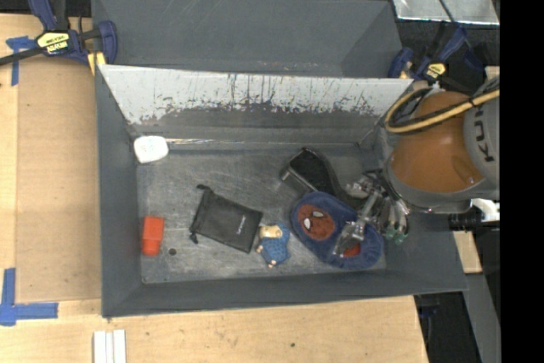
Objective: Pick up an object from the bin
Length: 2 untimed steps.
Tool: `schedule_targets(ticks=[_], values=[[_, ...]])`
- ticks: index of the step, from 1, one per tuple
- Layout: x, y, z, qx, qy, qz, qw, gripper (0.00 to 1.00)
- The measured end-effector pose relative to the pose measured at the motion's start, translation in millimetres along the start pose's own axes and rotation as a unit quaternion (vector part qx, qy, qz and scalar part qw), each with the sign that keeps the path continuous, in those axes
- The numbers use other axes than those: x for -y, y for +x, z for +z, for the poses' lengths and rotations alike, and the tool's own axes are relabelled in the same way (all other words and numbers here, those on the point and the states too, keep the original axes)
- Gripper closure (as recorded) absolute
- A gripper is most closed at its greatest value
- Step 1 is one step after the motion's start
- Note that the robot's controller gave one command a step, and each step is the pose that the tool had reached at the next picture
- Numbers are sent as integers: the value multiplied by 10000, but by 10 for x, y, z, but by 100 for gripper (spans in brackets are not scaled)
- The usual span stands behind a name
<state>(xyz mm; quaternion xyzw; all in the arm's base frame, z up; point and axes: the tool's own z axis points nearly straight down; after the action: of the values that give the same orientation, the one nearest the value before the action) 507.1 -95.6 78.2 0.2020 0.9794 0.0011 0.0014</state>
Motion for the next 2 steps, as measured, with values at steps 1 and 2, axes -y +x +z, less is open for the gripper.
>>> schedule_targets(ticks=[1, 2], values=[[-6, -4, -9, 6, 3, -24, 10000, 0], [-15, -2, -16, -6, 0, -32, 10000, 100]])
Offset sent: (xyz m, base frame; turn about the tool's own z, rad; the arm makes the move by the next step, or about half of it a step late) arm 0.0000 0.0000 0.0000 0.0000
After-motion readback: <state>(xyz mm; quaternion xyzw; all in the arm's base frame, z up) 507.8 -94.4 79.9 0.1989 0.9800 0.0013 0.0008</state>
